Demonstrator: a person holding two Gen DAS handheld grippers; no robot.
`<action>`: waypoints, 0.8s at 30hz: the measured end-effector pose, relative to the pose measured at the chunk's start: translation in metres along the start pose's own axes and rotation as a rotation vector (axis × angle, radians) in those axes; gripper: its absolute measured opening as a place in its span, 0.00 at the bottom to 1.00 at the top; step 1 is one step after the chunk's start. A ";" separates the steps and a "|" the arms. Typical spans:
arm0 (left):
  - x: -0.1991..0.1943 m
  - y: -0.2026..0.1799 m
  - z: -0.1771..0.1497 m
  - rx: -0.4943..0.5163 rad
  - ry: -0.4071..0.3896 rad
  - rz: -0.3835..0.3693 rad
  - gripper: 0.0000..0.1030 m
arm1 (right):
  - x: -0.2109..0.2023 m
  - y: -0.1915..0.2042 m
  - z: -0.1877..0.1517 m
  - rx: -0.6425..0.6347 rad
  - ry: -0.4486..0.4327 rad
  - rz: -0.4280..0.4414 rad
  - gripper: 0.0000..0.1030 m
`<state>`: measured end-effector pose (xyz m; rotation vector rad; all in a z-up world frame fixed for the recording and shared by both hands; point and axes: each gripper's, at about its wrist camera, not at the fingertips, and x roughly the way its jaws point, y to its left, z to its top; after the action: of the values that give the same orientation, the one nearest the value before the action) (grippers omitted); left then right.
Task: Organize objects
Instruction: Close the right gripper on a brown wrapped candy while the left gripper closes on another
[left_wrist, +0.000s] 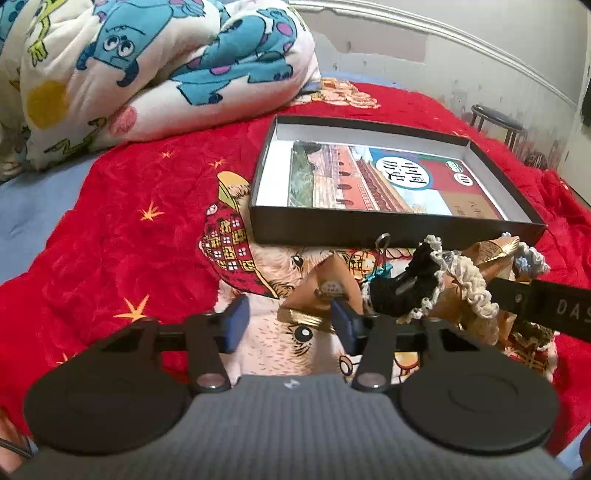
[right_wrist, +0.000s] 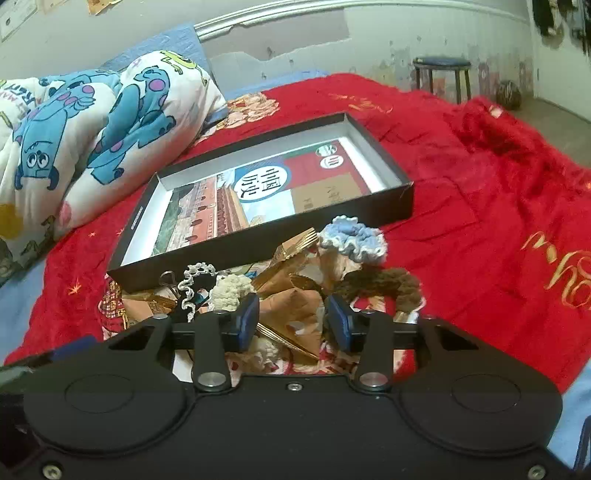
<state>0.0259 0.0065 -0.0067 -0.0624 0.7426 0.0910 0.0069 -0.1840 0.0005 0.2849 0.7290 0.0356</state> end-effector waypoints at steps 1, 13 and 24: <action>0.001 0.000 0.001 -0.005 -0.001 -0.002 0.57 | 0.003 0.000 0.000 0.001 0.005 0.003 0.39; 0.014 -0.008 0.013 0.012 -0.017 -0.047 0.62 | 0.018 0.001 0.005 0.003 0.017 -0.010 0.39; 0.025 -0.018 0.014 0.049 -0.027 -0.061 0.52 | 0.022 -0.001 0.005 0.011 0.011 -0.006 0.39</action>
<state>0.0554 -0.0090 -0.0126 -0.0366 0.7150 0.0150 0.0265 -0.1835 -0.0106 0.2933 0.7413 0.0280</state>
